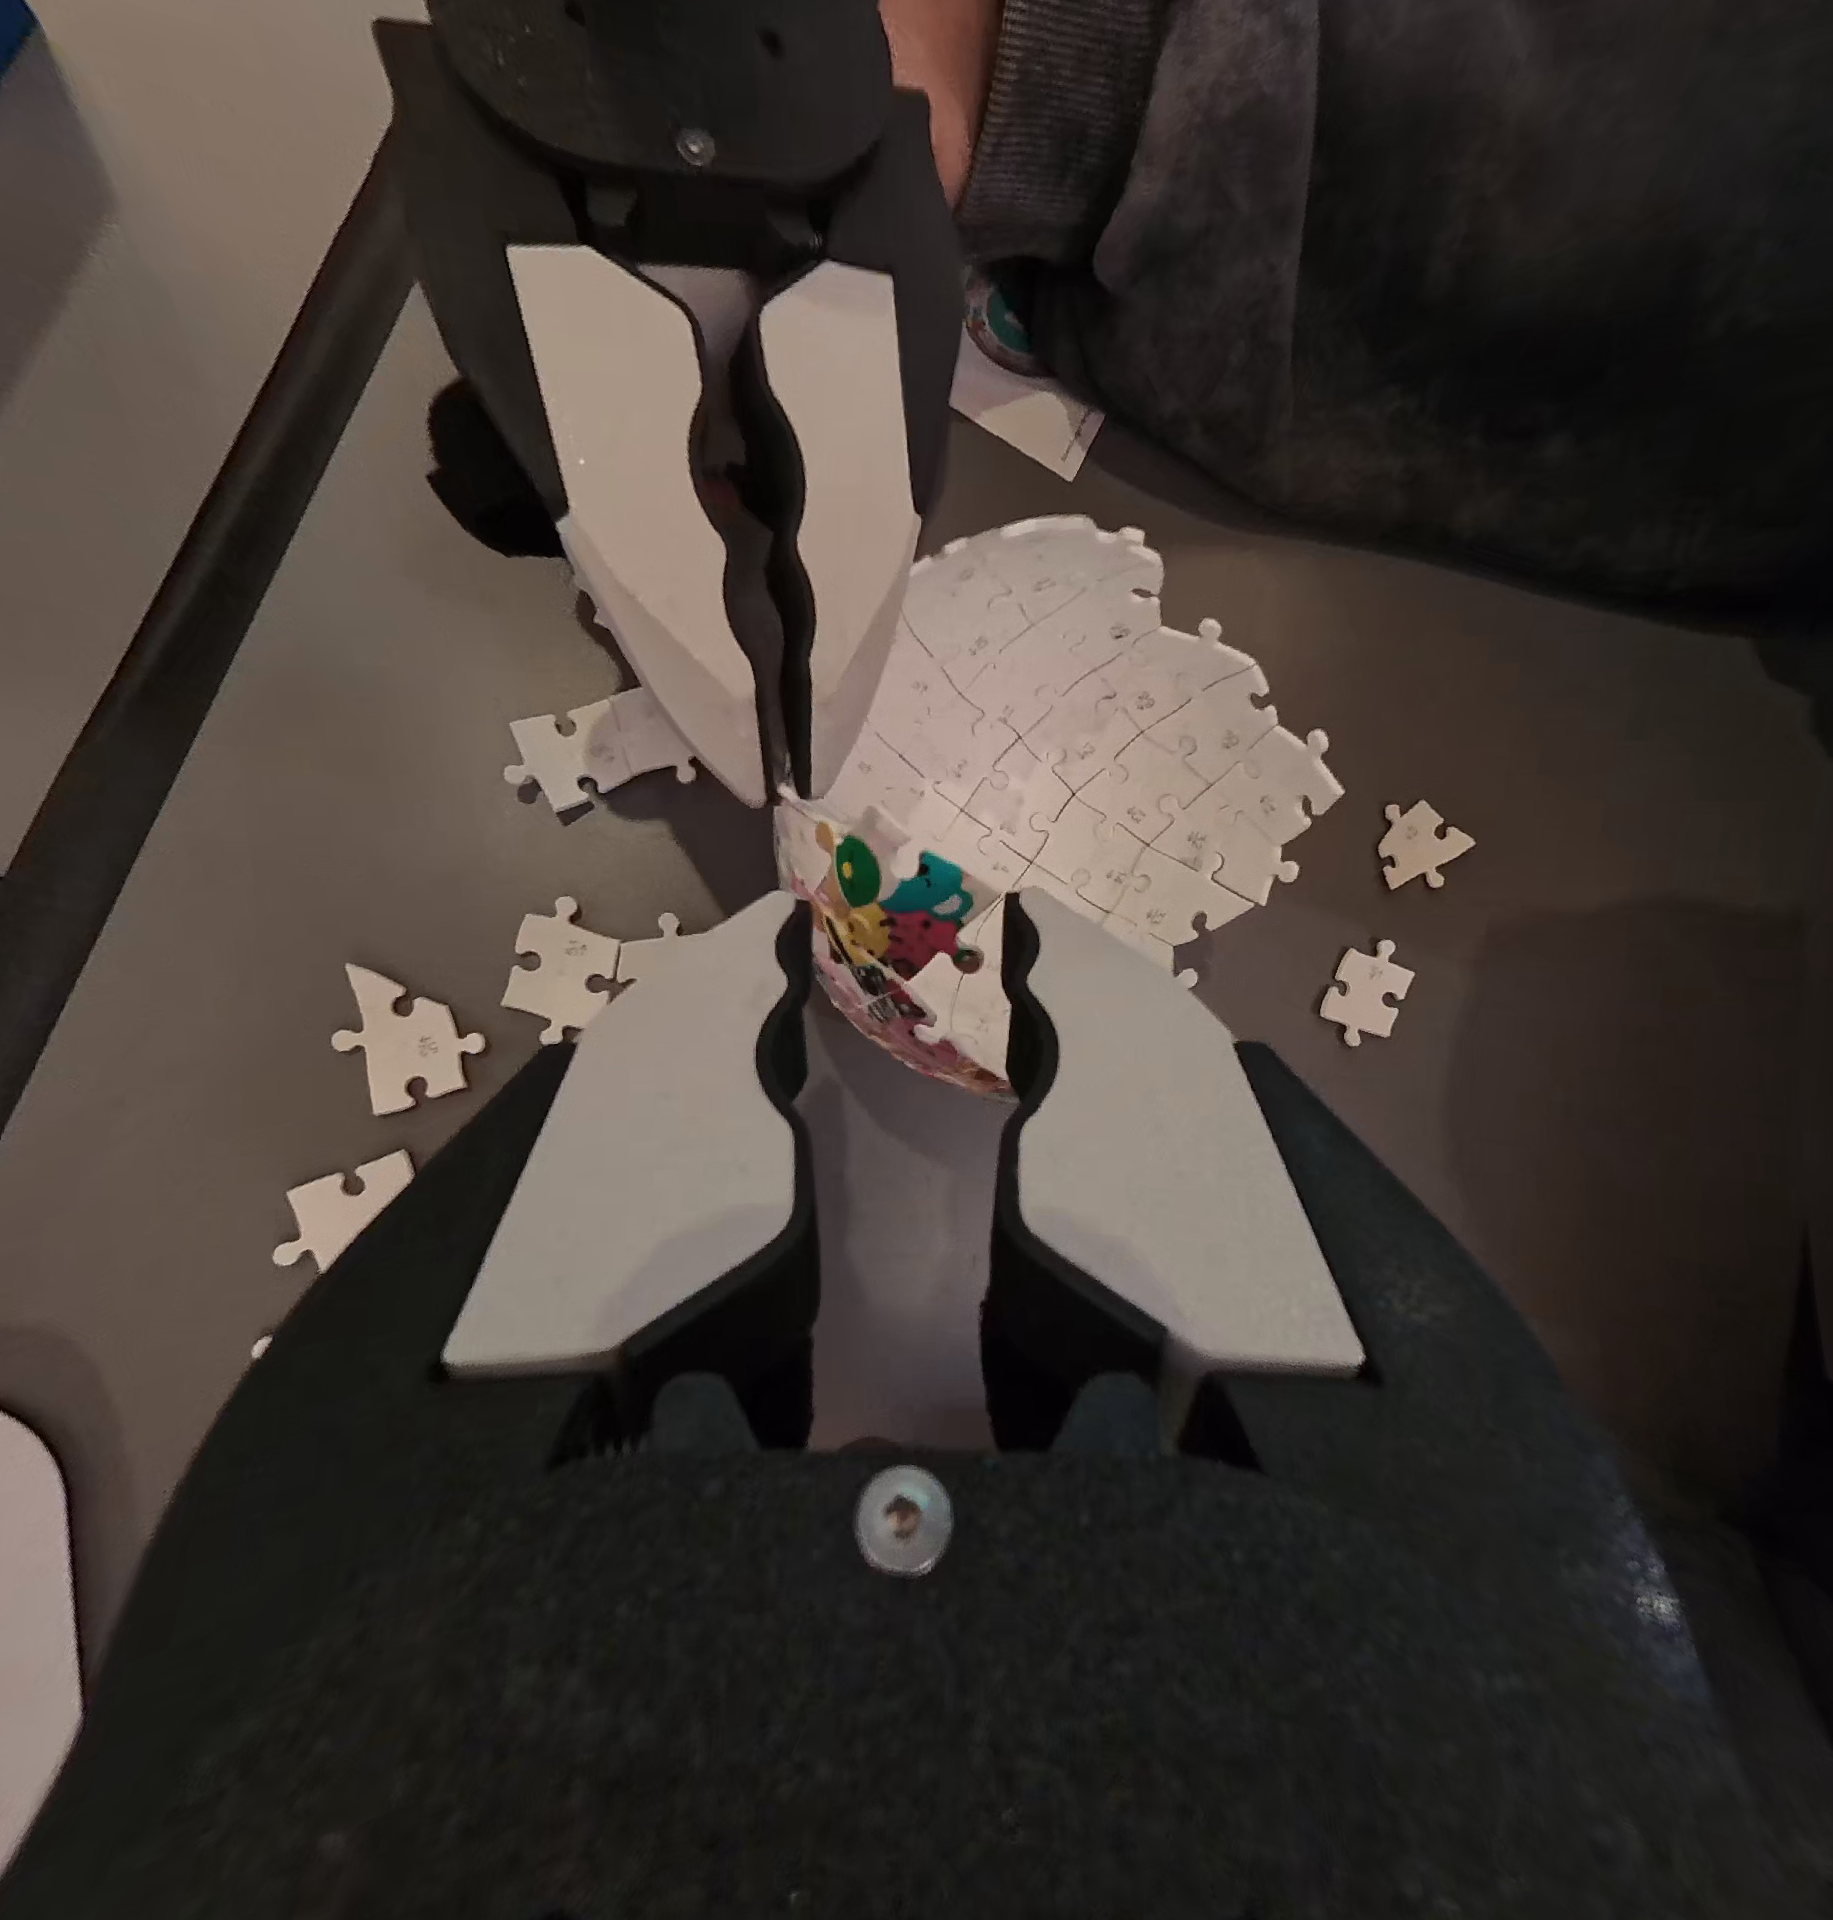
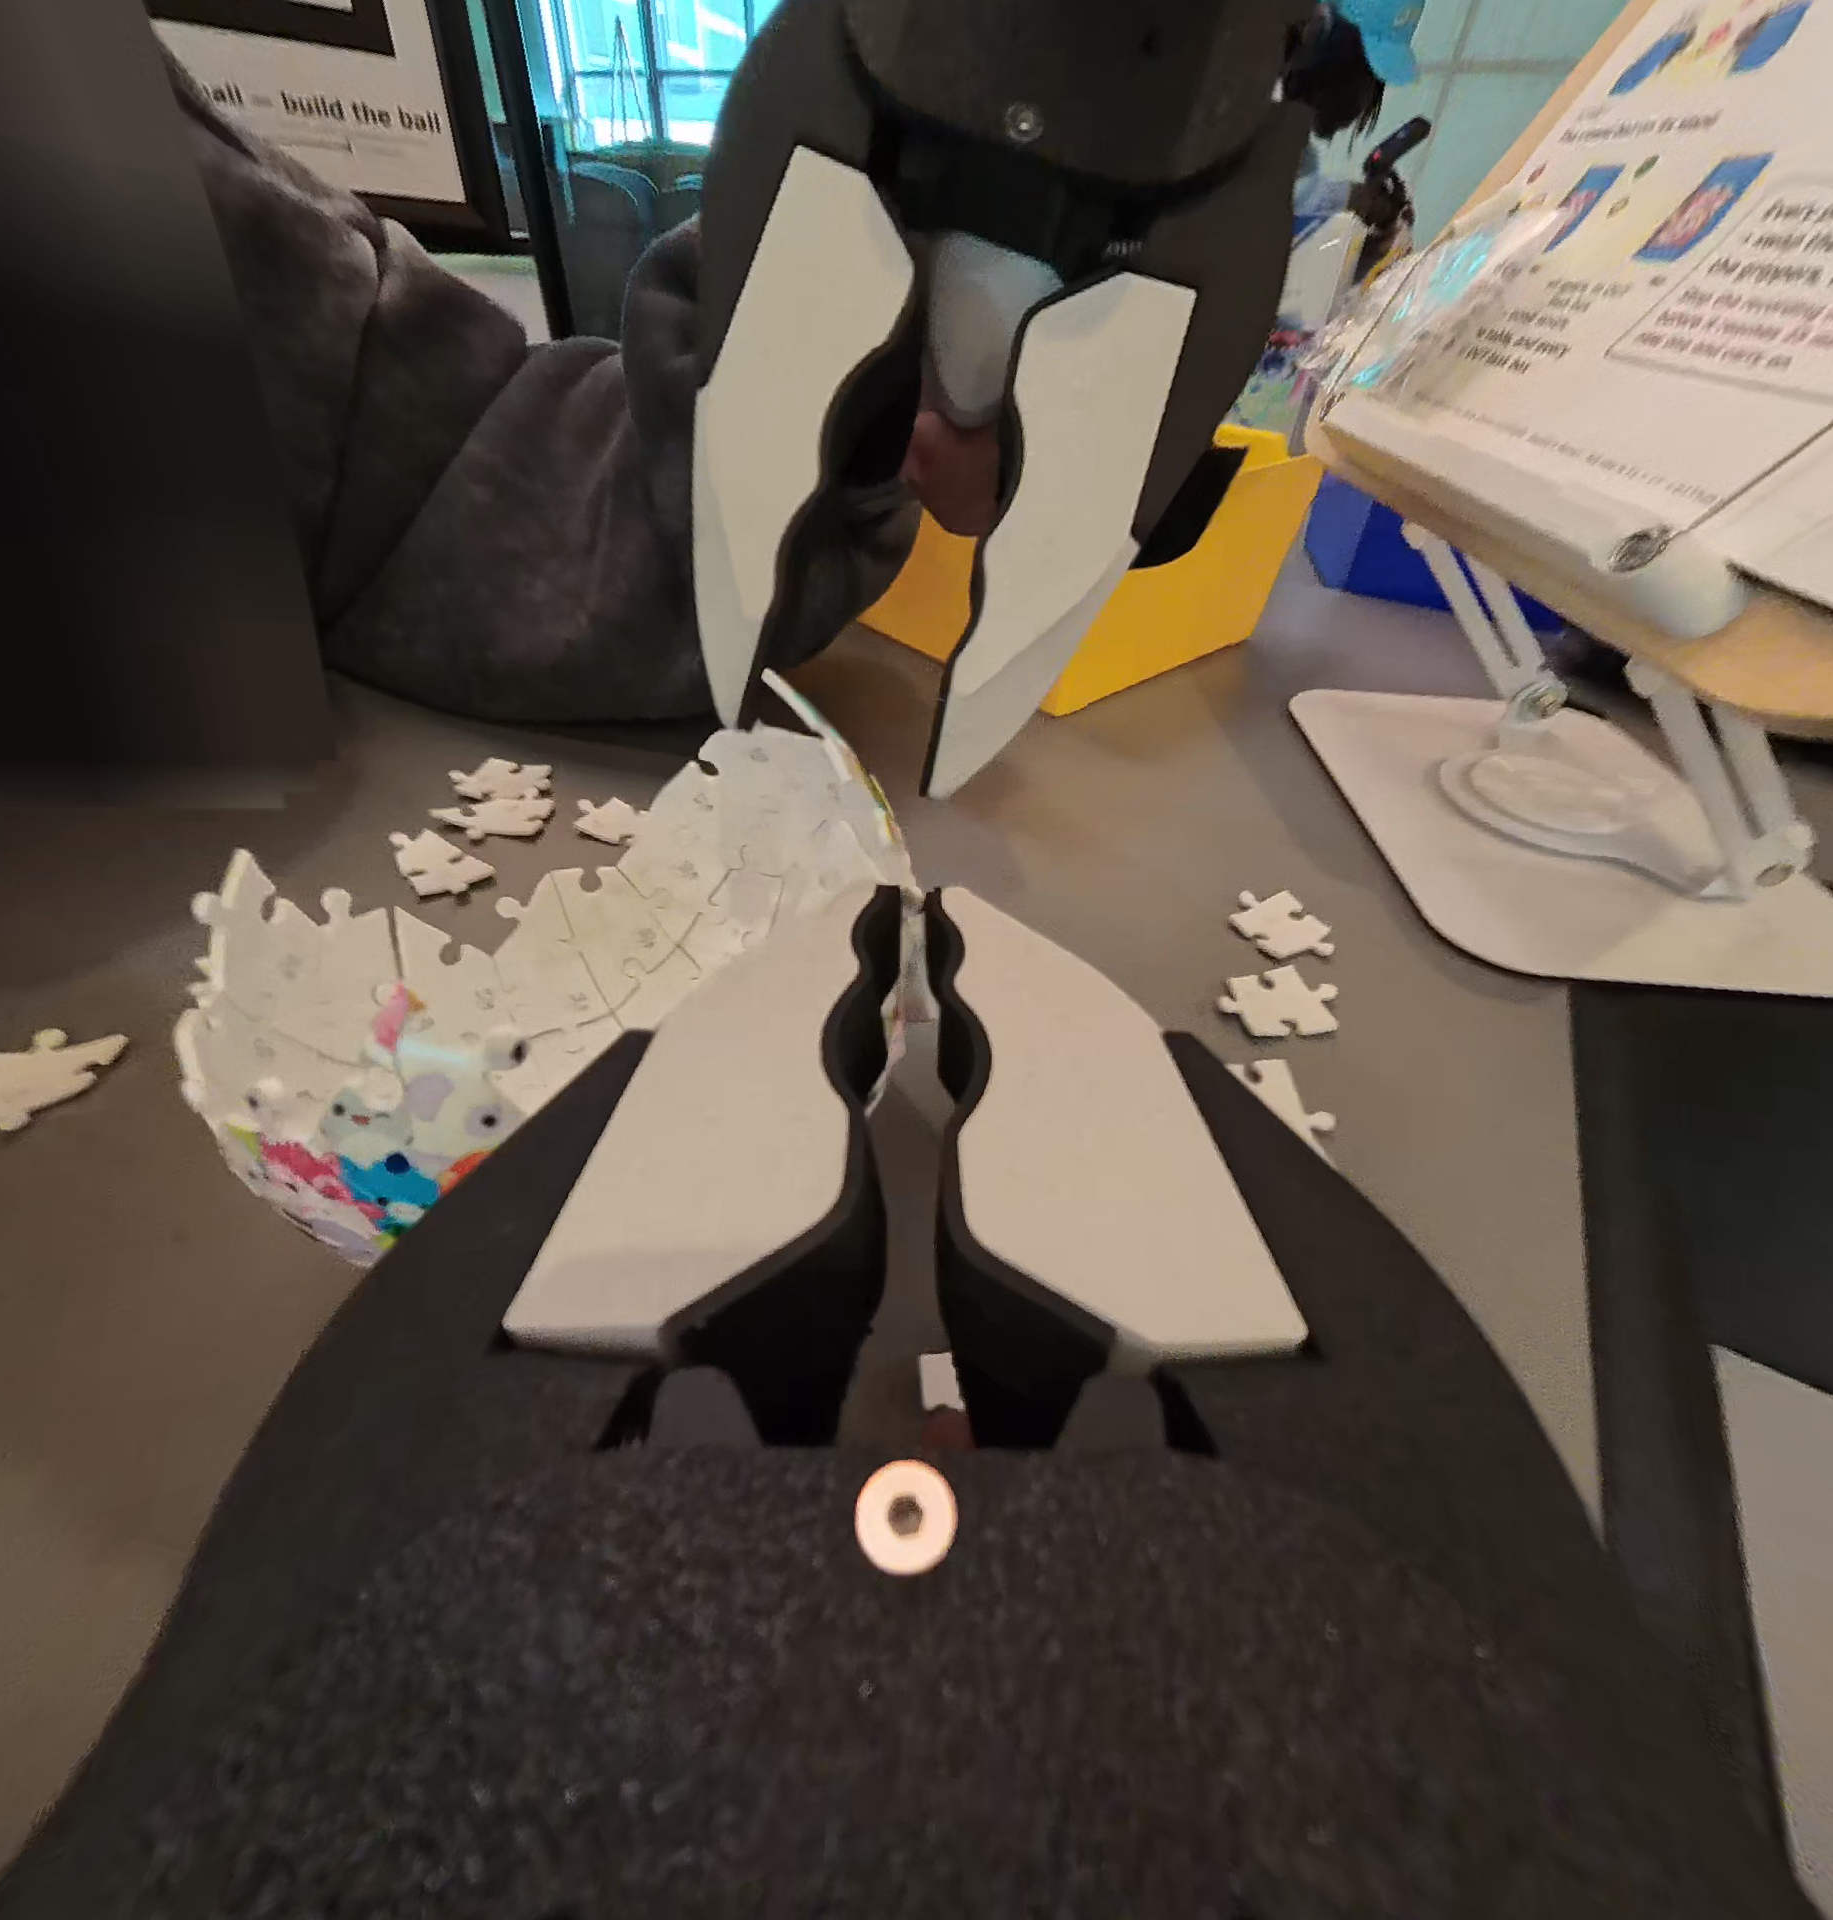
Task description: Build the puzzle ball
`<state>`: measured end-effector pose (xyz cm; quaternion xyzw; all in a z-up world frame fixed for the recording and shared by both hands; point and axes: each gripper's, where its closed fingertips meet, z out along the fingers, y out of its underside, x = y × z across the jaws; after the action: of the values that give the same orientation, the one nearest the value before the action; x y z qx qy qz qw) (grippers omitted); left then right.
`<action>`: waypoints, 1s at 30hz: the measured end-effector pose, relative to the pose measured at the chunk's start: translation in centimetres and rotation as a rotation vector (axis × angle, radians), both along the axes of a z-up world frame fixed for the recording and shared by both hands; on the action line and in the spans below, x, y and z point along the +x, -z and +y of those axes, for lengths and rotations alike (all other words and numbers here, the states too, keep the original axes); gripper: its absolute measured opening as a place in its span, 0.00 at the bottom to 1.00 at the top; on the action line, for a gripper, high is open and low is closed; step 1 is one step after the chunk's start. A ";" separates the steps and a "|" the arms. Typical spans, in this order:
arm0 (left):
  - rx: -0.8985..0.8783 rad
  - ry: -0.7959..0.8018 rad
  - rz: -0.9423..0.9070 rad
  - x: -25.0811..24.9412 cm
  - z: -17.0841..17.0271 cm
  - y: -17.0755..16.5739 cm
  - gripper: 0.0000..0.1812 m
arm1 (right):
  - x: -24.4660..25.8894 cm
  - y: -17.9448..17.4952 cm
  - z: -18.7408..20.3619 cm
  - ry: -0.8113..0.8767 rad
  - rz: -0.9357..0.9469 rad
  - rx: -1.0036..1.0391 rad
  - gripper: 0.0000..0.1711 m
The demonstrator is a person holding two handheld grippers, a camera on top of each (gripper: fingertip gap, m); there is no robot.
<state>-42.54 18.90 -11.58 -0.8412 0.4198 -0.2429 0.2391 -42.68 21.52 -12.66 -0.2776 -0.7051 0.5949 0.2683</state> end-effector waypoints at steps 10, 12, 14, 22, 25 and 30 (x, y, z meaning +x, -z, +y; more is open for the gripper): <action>0.005 0.013 0.008 0.2 -0.1 0.1 0.19 | 0.5 -0.3 0.0 -0.143 -0.166 -0.199 0.02; 0.005 0.017 0.004 0.3 -0.2 0.1 0.19 | 0.6 -0.3 -0.2 -0.193 -0.219 -0.257 0.02; 0.009 0.021 0.004 0.4 -0.2 0.1 0.19 | 0.5 -0.1 -0.3 -0.229 -0.289 -0.300 0.02; 0.007 0.027 0.008 0.5 -0.2 0.2 0.19 | 0.7 -0.4 -0.4 -0.287 -0.346 -0.373 0.02; 0.011 0.027 0.006 0.5 -0.2 0.1 0.19 | 0.9 -1.1 -0.6 -0.302 -0.304 -0.374 0.02; 0.010 0.027 0.007 0.6 -0.2 0.2 0.19 | 1.0 -1.5 -0.6 -0.306 -0.265 -0.369 0.01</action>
<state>-41.94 18.74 -11.76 -0.8350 0.4332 -0.2412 0.2385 -41.67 20.90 -11.19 -0.2874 -0.6474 0.7054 0.0253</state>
